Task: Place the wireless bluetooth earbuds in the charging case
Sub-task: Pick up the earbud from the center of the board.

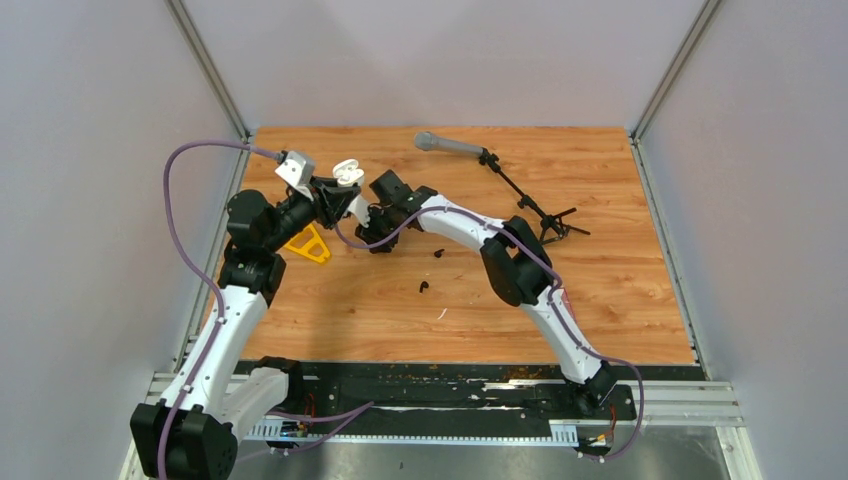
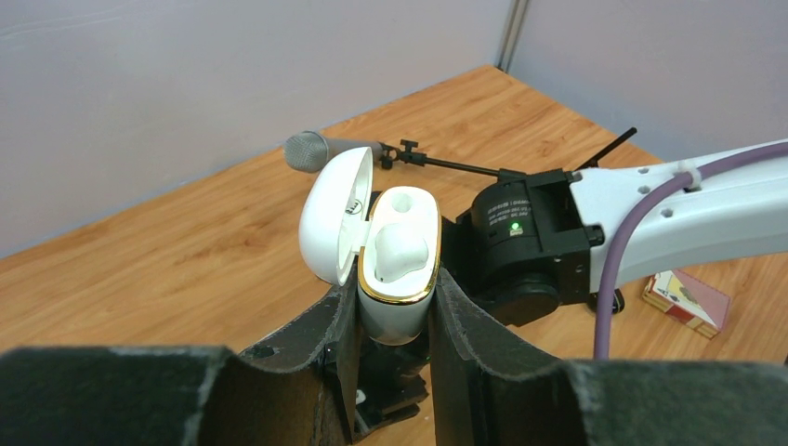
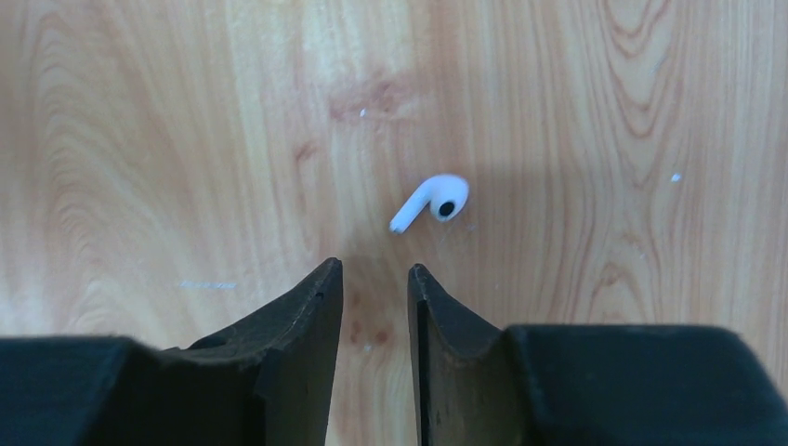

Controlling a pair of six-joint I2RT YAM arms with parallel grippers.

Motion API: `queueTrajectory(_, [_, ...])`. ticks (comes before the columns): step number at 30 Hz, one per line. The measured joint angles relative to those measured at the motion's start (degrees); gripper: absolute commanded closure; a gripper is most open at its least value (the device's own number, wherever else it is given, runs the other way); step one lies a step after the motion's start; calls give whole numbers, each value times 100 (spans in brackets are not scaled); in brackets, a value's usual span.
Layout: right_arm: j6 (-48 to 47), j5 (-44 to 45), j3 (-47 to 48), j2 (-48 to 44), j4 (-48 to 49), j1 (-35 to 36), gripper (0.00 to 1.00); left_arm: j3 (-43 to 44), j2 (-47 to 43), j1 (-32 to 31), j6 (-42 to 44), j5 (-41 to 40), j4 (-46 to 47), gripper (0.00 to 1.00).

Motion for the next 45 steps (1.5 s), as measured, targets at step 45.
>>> queueTrajectory(45, [-192, -562, 1172, 807, 28, -133, 68, -42, 59, 0, -2, 22, -33, 99])
